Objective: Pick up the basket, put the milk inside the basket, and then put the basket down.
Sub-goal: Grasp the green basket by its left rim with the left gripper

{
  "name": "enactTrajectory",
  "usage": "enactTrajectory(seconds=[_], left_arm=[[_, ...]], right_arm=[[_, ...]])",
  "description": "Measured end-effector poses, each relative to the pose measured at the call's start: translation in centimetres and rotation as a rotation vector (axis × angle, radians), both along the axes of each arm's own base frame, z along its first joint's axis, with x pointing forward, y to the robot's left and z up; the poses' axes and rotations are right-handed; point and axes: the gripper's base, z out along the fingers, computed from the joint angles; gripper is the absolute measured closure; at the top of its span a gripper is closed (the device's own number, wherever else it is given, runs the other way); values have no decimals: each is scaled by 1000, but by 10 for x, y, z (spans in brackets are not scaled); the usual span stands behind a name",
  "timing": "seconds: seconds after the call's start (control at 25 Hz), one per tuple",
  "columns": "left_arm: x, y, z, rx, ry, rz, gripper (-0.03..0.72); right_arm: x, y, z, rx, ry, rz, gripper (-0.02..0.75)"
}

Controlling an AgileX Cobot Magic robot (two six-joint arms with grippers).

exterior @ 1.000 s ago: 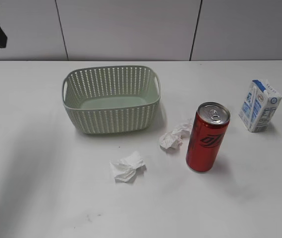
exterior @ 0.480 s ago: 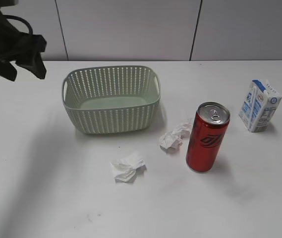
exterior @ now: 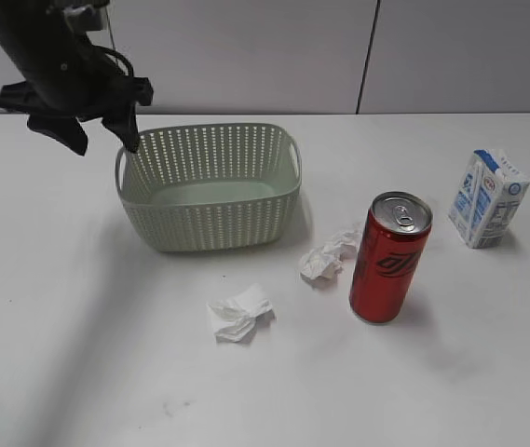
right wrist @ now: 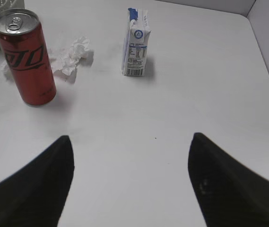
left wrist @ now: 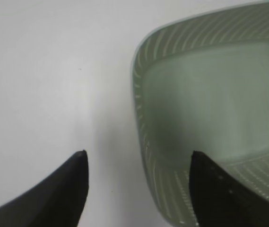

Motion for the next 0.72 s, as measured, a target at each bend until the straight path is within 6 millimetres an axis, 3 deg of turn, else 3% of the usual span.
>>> enactTrajectory(seconds=[0.28, 0.72], left_arm=[[21, -8, -22, 24, 59, 33, 180], [28, -18, -61, 17, 125, 126, 208]], right_arm=[[0, 0, 0, 1, 0, 0, 148], [0, 0, 0, 1, -1, 0, 148]])
